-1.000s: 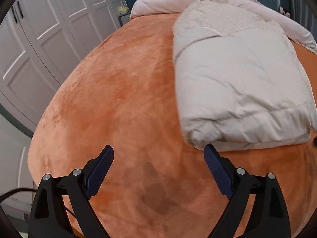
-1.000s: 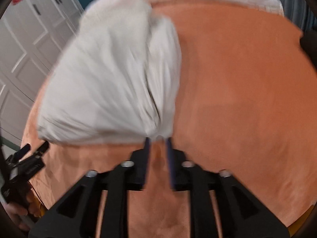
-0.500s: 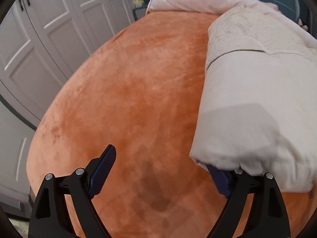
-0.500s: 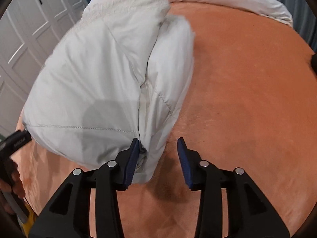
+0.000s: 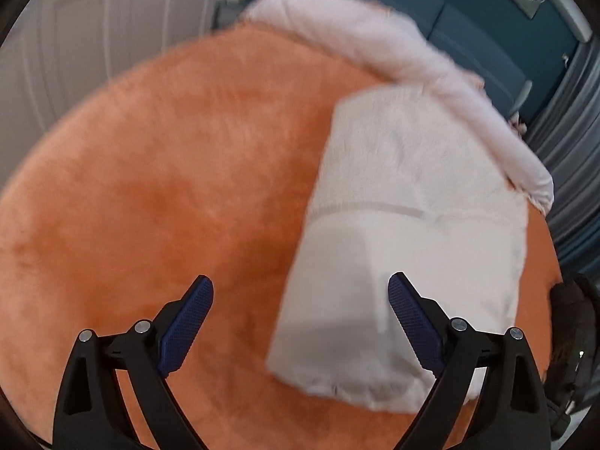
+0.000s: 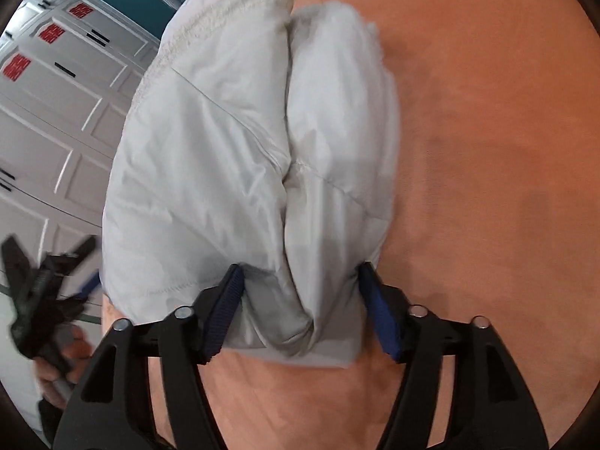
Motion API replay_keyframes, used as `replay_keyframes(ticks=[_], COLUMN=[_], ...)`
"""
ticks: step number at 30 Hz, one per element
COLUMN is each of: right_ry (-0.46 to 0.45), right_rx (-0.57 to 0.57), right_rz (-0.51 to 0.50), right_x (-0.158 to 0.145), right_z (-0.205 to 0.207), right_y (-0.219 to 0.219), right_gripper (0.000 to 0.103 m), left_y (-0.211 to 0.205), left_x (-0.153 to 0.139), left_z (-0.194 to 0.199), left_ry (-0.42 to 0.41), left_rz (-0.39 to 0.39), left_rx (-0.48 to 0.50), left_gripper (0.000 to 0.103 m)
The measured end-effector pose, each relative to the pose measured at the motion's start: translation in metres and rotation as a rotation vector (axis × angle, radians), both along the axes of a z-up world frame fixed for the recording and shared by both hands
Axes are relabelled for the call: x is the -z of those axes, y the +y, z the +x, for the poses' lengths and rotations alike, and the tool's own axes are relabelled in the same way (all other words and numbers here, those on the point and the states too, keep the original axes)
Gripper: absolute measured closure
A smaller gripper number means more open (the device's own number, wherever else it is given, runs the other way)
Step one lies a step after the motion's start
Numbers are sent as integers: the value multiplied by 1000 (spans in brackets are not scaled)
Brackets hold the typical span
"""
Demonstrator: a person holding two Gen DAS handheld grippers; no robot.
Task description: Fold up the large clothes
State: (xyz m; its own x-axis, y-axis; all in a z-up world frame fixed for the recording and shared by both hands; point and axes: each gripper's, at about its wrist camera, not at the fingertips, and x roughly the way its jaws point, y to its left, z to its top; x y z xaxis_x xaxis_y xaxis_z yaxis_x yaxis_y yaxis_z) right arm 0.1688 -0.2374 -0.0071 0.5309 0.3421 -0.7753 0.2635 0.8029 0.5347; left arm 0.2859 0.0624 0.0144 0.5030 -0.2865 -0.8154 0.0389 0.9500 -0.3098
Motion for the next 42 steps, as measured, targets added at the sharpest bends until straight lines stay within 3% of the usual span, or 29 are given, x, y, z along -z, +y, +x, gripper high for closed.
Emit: replay_keyframes(ticks=[2,3,4,6,10,14,18,23,26,29,39,42], right_ry=[-28,-43,-59,-79,-65,-47,-77,-112,-40,-16,-182,-195], right_rx=[-28,-42,-59,-80,-74,-114,-99,-94,-109,-88,-38,-36], right_rz=[-3,-18,-38,-79,-76,-119,-122,-203,-244,-250,-430,-506], right_x=[-8,-16,-24,-34,-33,-25,-39,-48,-37,-32,-91,-92], right_z=[5,3,-1,-16,-59,-72,-65,-43,-28,-27,-108,-122], right_y=[3,2,1,-5,-31,-34,-30,-20,-14,-6,32,40], right_gripper=[92,98,98,100,100,96,95,93,92,85,81,68], left_y=[-8,-17,-25,-45,-64,-76,-67,-67,-72,-79,-89,-97], left_x=[6,6,5,-2,-2,-1,-7,-35,-34,-26,-32,-34], left_z=[-1,-7,-14,-36,-97,-135,-130,-144,-149,-149,-173,-186], left_ry=[4,8,12,-21,-26,-85,-63,-159,-168,-154,-156,-170], left_rz=[-16,-33,-34,61,89,143,116,217,282,336,360,375], left_rx=[25,64,89,140,235,222,110,66,68,80,41,26], left_gripper=[20,34,37,41,46,44,43,39,35,35,29,27])
